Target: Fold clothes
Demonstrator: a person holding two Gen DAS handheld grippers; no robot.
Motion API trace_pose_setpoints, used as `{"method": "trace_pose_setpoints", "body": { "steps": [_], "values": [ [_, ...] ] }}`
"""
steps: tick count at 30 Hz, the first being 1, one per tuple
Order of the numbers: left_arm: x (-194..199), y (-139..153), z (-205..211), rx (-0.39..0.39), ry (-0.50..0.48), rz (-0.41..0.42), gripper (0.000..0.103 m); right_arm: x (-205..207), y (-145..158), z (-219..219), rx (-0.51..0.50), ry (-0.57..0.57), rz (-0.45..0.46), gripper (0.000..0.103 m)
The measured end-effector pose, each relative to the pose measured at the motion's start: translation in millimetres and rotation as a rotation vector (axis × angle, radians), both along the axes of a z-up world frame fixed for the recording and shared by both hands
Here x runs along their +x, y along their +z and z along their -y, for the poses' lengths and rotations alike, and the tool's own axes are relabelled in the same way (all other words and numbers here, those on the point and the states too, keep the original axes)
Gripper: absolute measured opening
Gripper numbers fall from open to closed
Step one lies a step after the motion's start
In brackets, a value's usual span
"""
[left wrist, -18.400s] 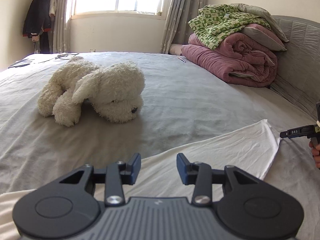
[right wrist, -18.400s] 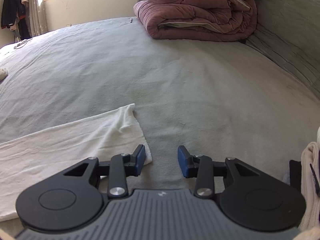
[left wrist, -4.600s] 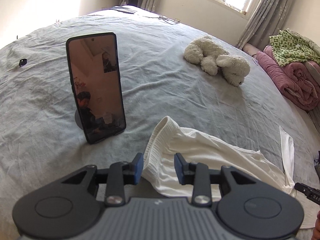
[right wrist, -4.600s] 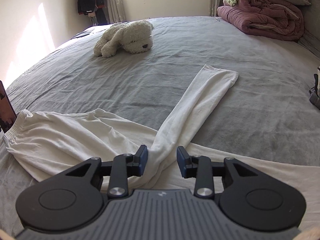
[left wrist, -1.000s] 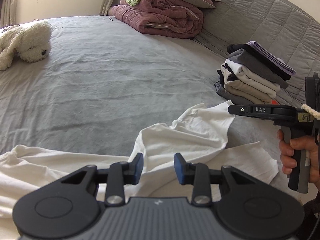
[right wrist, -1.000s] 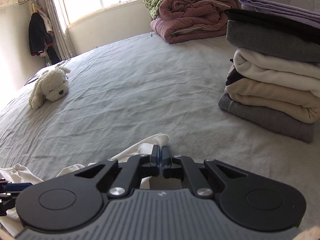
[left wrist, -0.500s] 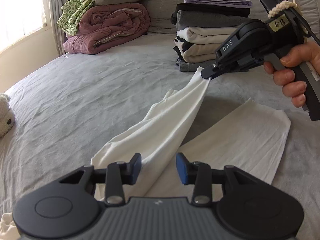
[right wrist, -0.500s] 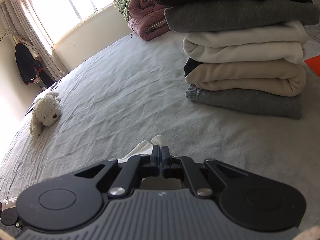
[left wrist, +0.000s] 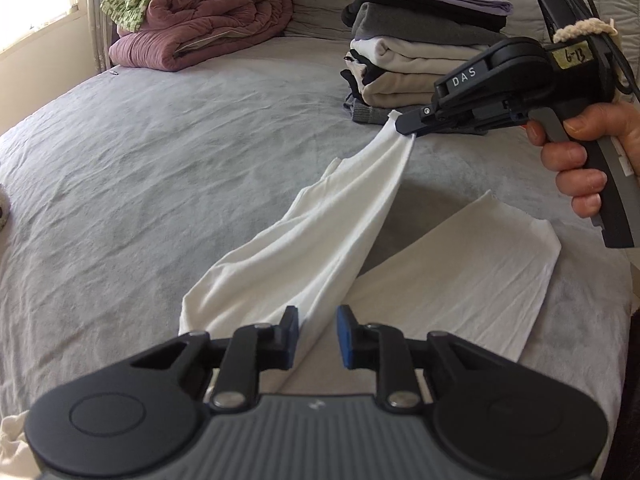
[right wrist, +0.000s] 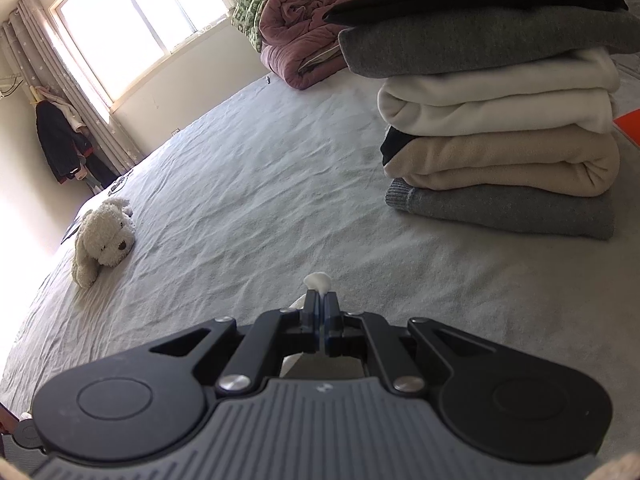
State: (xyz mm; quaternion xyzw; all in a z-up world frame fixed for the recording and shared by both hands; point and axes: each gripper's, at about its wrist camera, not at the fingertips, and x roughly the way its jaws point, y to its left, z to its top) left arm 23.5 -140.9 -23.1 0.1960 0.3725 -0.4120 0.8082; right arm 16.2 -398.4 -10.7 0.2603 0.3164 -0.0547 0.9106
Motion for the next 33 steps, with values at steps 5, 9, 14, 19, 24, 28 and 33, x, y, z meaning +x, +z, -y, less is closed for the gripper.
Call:
{"method": "trace_pose_setpoints", "body": {
  "steps": [5, 9, 14, 19, 24, 28, 33],
  "values": [
    [-17.6, 0.0, -6.2, 0.091, -0.115, 0.008, 0.017, 0.6, -2.7, 0.0, -0.006, 0.000, -0.049, 0.002],
    [-20.8, 8.6, -14.9, 0.071, -0.084, 0.076, 0.022, 0.2, -4.4, 0.8, -0.004, 0.004, -0.068, 0.002],
    [-14.7, 3.2, -12.4, 0.074, -0.067, 0.091, 0.030, 0.1, -3.8, -0.7, -0.005, 0.010, -0.068, 0.002],
    [-10.8, -8.7, -7.3, 0.097, -0.003, 0.116, 0.002, 2.7, -0.8, -2.1, -0.003, -0.003, -0.049, 0.002],
    [-6.9, 10.1, -23.1, 0.000, 0.136, 0.145, 0.001, 6.9, 16.0, -9.3, -0.009, 0.009, 0.010, 0.002],
    [-15.5, 36.5, -37.2, -0.064, 0.189, 0.205, 0.001, 5.4, 38.3, -11.4, -0.006, 0.009, 0.073, 0.002],
    [-25.4, 52.7, -44.5, -0.105, 0.209, 0.222, 0.001, 9.5, 67.6, -14.7, -0.033, 0.020, 0.110, 0.002]
  ]
}}
